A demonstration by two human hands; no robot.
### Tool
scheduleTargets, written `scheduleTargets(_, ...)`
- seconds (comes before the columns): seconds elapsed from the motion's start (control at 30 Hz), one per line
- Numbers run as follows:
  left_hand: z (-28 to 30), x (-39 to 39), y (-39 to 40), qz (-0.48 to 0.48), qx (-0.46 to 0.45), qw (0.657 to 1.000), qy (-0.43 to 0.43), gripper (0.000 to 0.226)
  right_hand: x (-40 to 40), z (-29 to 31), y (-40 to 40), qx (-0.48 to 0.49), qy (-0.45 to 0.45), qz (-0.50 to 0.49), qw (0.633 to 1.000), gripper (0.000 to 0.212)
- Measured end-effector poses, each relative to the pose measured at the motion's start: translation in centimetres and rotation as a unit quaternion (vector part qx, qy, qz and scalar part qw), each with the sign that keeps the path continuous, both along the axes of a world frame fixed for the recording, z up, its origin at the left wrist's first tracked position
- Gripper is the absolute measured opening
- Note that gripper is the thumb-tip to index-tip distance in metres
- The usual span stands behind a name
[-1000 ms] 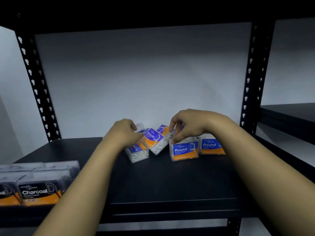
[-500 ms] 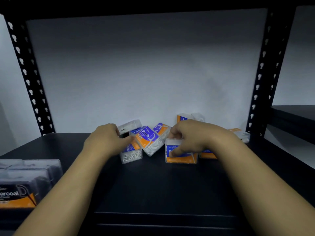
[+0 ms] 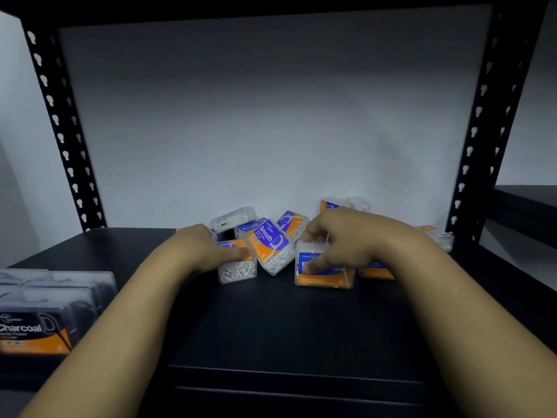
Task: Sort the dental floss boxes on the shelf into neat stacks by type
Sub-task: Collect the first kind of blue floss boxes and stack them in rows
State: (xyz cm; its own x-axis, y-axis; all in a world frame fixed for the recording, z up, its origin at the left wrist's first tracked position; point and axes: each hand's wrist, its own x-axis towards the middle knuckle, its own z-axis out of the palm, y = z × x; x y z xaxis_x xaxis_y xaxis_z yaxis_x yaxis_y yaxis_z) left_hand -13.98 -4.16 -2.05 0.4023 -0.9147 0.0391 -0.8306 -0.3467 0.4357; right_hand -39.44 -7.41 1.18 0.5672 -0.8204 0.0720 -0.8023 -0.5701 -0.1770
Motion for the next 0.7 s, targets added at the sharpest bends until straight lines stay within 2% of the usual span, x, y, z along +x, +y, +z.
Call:
scheduleTargets(0.1, 0.1, 0.1, 0.2, -0.001, 0.002, 1.0, 0.025, 0.069, 0.2, -0.1, 0.0, 0.001, -0.012, -0.001, 1.0, 0.052)
scheduleTargets(0.2, -0.1, -0.2, 0.1, -0.002, 0.013, 0.999, 0.03, 0.07, 0.2, -0.2, -0.1, 0.002, -0.018, -0.004, 1.0, 0.049)
scheduleTargets(0.33, -0.3, -0.7, 0.1, -0.011, 0.036, 0.999, 0.017, 0.099, 0.1, 0.1, 0.2, 0.007, -0.006, -0.001, 1.0, 0.042)
scheduleTargets(0.37, -0.2, -0.7, 0.2, -0.013, 0.037, 0.999, 0.02, 0.098, 0.2, 0.2, 0.4, 0.014, -0.006, 0.005, 1.0, 0.041)
scheduleTargets(0.5, 0.3, -1.1, 0.8, -0.041, 0.025, 0.998, 0.04, 0.057, 0.5, 0.2, 0.8, 0.03, -0.021, 0.034, 0.999, 0.039)
scheduleTargets(0.57, 0.4, -0.9, 0.9, -0.057, 0.009, 0.997, 0.042, 0.047, 0.6, 0.1, 0.8, 0.019, -0.035, 0.031, 0.999, 0.038)
scheduleTargets(0.63, 0.4, -0.7, 0.9, -0.073, -0.016, 0.996, 0.049, 0.046, 0.5, 0.2, 0.7, -0.01, -0.046, 0.008, 0.999, 0.039)
scheduleTargets(0.7, 0.4, -0.4, 0.9, -0.092, -0.045, 0.993, 0.062, 0.058, 0.4, 0.3, 0.3, -0.053, -0.038, -0.03, 0.997, 0.041)
